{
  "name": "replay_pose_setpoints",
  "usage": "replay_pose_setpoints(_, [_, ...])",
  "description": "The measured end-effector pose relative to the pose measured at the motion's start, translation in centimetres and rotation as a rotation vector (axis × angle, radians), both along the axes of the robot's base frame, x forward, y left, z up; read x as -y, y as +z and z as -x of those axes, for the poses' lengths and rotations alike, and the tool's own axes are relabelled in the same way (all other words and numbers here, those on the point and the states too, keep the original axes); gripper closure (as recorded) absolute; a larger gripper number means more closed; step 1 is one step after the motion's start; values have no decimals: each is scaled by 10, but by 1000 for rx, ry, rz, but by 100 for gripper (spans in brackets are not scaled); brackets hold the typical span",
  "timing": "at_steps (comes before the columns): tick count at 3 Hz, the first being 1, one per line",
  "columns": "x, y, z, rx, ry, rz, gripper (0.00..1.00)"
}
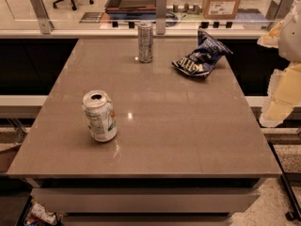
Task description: Move blue chip bag near 7up can
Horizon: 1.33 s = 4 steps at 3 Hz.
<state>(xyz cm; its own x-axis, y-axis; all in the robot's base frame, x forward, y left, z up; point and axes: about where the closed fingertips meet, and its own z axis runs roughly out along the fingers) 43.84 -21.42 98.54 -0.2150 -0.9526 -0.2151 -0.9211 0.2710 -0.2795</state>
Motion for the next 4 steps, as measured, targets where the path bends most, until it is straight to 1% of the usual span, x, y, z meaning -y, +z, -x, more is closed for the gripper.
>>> replay_pose_setpoints(1, [0, 1, -3, 19, 8, 5, 0])
replay_pose_setpoints(2, [5, -1, -24, 69, 52, 47, 0])
replay_pose_setpoints(3, [9, -5, -55, 133, 155, 81, 0])
replay_pose_setpoints(4, [10, -16, -85, 183, 310, 125, 0])
